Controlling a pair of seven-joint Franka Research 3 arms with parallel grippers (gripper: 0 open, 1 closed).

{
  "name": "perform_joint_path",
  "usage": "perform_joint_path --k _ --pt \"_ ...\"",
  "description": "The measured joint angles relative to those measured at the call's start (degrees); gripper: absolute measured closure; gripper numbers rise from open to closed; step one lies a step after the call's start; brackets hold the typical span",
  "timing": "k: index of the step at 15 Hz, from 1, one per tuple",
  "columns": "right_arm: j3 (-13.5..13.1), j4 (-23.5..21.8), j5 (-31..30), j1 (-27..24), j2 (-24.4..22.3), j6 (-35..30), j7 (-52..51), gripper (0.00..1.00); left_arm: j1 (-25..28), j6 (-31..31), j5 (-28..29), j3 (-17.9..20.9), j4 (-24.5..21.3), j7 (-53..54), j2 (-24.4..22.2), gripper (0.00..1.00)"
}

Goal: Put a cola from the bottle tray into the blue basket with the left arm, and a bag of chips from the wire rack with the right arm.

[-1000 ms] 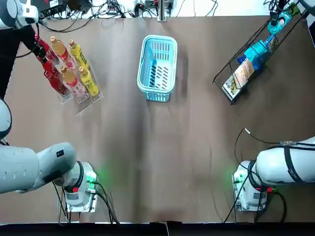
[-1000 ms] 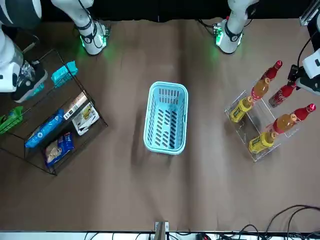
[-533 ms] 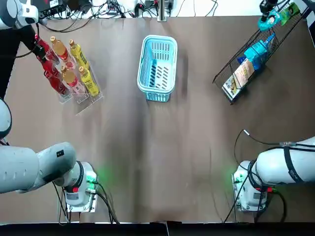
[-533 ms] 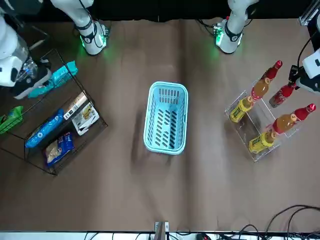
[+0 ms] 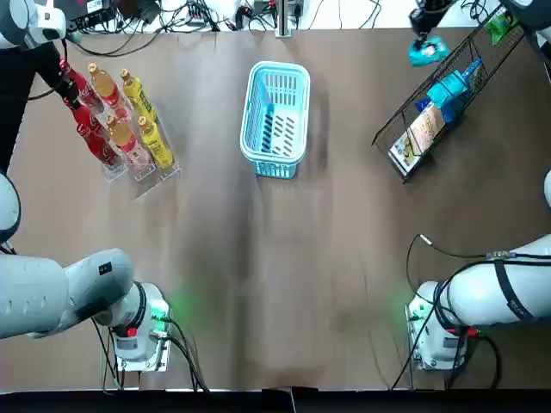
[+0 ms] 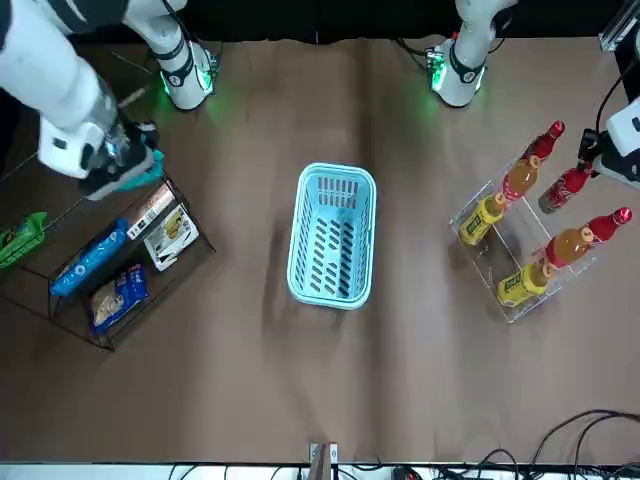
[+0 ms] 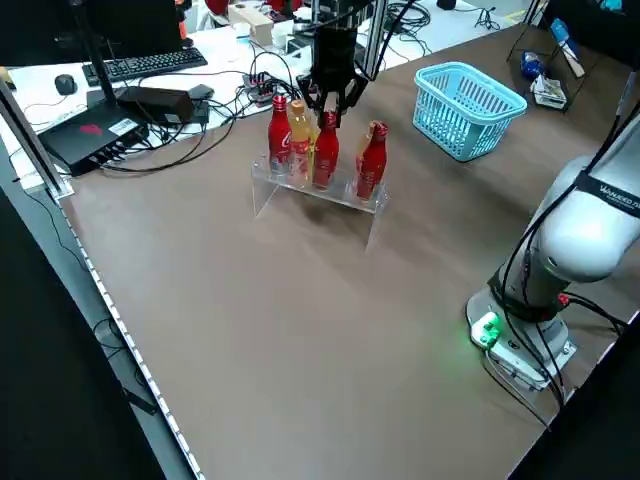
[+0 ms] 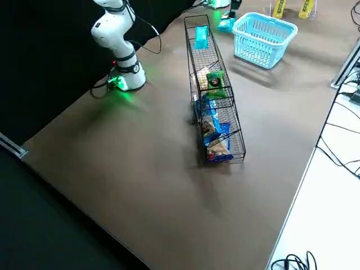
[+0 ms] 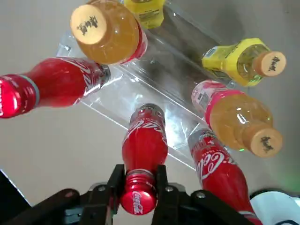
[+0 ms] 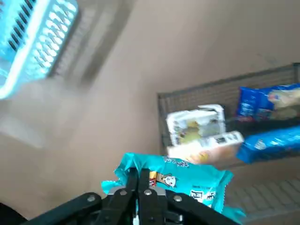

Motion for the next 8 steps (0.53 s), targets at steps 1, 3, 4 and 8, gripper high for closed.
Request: perform_joint_path --k 1,3,4,8 --pt "0.0 0.0 1.3 0.7 0.7 1.0 1.9 0.97 0.0 -1.0 0.0 0.0 0.8 -0.1 0.0 0.68" --pt "0.0 0.0 2.9 3.8 2.9 3.6 8.7 0.97 0.0 -5.3 0.0 0.2 4.3 -0.3 -0.2 0.68" --pt "0.0 0.2 3.0 5.2 3.9 5.6 11.6 0.97 0.1 -7.1 0.0 0.2 6.0 -0.3 -0.3 0.68" --pt "0.0 3.4 3.1 11.6 9.6 11.6 23.5 0.97 0.1 -11.5 0.0 0.3 12.0 -0.9 -0.6 0.68"
